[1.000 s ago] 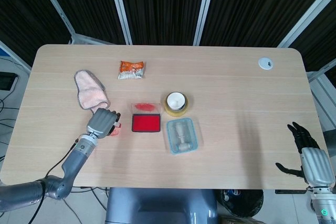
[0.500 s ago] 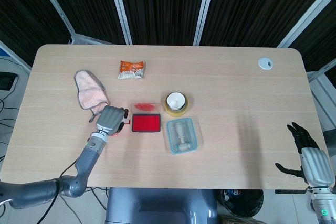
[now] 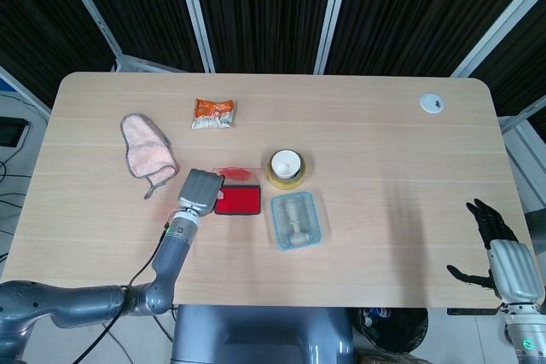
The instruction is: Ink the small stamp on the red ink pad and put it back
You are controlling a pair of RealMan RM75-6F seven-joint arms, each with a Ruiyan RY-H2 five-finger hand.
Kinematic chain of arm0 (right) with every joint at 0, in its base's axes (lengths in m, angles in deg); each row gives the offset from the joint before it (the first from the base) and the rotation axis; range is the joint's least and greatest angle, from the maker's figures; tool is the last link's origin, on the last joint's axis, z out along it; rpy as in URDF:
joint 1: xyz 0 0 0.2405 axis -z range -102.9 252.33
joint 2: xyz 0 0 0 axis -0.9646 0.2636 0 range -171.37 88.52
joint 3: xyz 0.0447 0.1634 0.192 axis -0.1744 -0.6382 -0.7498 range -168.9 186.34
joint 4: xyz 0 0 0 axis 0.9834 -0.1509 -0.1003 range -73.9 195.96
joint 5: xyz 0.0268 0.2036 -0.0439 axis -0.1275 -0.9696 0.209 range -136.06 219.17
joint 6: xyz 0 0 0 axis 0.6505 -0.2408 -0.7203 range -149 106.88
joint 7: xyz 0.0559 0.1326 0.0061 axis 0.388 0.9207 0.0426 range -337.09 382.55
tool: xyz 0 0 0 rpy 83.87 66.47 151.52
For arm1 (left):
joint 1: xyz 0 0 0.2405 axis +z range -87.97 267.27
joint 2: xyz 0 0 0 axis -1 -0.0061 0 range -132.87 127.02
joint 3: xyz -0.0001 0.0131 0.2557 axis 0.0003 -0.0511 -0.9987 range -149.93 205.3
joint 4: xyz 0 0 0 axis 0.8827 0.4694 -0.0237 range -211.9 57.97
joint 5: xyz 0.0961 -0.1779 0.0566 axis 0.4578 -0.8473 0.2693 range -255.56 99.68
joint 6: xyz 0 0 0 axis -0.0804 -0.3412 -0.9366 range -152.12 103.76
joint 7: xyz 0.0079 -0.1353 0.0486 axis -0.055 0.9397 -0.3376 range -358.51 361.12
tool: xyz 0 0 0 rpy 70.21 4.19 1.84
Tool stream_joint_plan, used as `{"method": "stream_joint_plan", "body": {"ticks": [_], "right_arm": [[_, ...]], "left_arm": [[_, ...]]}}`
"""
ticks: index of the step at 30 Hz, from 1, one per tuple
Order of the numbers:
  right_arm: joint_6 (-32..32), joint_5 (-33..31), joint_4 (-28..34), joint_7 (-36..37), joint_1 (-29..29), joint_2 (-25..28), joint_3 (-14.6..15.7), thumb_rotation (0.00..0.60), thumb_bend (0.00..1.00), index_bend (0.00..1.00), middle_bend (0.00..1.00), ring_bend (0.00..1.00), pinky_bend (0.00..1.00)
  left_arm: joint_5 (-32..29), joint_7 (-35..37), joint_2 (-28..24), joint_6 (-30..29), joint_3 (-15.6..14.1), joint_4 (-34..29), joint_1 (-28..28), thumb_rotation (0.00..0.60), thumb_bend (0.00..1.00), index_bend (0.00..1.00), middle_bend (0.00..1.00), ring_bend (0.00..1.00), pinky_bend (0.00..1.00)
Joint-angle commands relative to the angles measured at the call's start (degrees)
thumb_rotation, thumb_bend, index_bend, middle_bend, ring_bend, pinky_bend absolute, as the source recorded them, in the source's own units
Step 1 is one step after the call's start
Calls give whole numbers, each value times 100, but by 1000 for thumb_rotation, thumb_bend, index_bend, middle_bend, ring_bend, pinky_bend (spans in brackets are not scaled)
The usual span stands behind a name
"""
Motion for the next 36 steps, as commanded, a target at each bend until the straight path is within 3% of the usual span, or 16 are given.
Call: {"method": "stream_joint_plan", "body": {"ticks": [1, 36], "right_arm": [[2, 0, 2, 9, -1, 5, 0, 600, 111, 0, 0, 0, 185], [82, -22, 39, 136, -26, 57, 10, 600, 113, 0, 0, 0, 185]], "left_arm": [[-145, -115, 94, -36, 21, 65, -106, 600, 579, 731, 741, 576, 633], [-735, -383, 616, 196, -22, 778, -637, 600, 579, 736, 746, 579, 642]]}}
